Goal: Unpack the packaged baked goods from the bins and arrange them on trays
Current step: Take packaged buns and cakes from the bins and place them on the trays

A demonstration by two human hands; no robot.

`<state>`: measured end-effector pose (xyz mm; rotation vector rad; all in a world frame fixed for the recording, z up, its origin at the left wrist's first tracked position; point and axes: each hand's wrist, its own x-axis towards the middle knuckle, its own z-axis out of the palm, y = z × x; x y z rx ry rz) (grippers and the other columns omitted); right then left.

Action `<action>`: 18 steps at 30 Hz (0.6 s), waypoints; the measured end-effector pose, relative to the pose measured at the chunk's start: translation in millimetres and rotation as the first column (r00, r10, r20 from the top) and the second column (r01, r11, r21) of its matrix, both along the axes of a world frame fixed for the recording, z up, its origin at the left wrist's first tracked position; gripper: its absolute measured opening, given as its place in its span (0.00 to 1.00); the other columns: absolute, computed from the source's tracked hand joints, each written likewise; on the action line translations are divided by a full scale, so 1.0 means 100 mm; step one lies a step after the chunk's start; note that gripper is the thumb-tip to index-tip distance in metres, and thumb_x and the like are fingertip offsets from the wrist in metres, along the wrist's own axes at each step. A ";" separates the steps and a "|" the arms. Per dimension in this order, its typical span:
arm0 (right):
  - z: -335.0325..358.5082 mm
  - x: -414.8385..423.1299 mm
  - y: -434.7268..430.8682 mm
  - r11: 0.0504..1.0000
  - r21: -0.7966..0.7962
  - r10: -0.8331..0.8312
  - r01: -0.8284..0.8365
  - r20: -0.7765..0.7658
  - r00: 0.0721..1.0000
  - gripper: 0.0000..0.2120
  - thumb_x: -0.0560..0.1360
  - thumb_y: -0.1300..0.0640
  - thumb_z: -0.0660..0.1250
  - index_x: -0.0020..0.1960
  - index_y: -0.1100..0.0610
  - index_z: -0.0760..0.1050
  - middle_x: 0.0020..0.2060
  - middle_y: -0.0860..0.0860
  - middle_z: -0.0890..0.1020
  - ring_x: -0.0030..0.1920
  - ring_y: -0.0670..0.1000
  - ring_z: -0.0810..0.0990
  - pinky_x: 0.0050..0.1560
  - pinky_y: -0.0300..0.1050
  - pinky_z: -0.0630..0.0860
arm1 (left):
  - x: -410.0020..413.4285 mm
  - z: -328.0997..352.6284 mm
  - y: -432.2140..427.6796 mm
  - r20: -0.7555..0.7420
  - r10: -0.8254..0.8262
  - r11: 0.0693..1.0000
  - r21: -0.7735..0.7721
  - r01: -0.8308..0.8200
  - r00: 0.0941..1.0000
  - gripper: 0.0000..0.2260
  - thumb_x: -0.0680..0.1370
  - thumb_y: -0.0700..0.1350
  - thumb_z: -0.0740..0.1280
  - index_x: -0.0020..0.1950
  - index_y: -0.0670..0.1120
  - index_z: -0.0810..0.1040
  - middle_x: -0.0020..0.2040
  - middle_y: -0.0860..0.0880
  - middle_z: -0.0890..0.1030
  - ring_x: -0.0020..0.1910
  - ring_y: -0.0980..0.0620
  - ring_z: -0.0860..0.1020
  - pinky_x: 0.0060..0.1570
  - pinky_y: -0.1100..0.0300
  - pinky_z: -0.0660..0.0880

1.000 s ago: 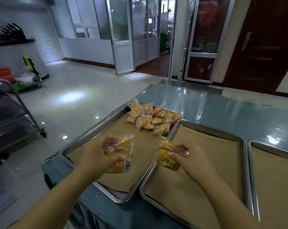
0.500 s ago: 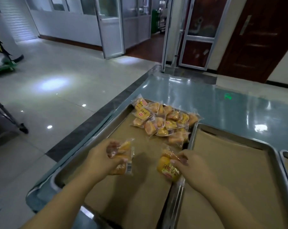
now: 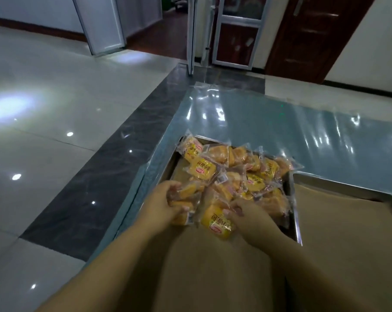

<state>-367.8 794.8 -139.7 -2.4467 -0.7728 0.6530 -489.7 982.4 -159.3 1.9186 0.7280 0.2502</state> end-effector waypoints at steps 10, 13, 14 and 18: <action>-0.28 0.04 0.49 0.987 -0.043 -0.143 0.153 0.179 0.973 0.30 0.73 0.48 0.69 0.70 0.48 0.57 0.68 0.51 0.59 0.62 0.55 0.71 0.51 0.45 0.74 | 0.57 -0.35 0.55 -0.102 -0.006 0.865 0.499 0.056 0.995 0.32 0.69 0.49 0.74 0.69 0.51 0.65 0.66 0.47 0.58 0.64 0.47 0.59 0.64 0.52 0.65; -0.36 -0.05 0.48 0.992 0.014 -0.128 0.129 0.248 0.960 0.27 0.73 0.48 0.68 0.68 0.46 0.59 0.68 0.50 0.56 0.65 0.55 0.68 0.57 0.46 0.74 | 0.59 -0.39 0.55 -0.085 -0.013 0.786 0.615 0.063 0.996 0.38 0.68 0.51 0.75 0.73 0.52 0.58 0.66 0.45 0.58 0.62 0.45 0.60 0.58 0.51 0.69; -0.40 -0.09 0.46 0.993 0.043 -0.116 0.109 0.261 0.958 0.27 0.74 0.49 0.67 0.68 0.45 0.59 0.69 0.50 0.55 0.67 0.55 0.66 0.60 0.47 0.73 | 0.58 -0.41 0.54 -0.062 -0.038 0.790 0.610 0.068 0.997 0.39 0.68 0.49 0.75 0.73 0.52 0.57 0.67 0.44 0.58 0.62 0.45 0.62 0.57 0.51 0.71; -0.50 -0.17 0.36 0.996 0.080 -0.051 0.031 0.261 0.964 0.29 0.75 0.52 0.64 0.72 0.45 0.55 0.71 0.45 0.47 0.73 0.55 0.55 0.67 0.51 0.68 | 0.55 -0.49 0.50 -0.018 -0.126 0.805 0.582 0.113 0.992 0.35 0.71 0.47 0.73 0.73 0.50 0.59 0.71 0.44 0.57 0.64 0.45 0.68 0.58 0.49 0.74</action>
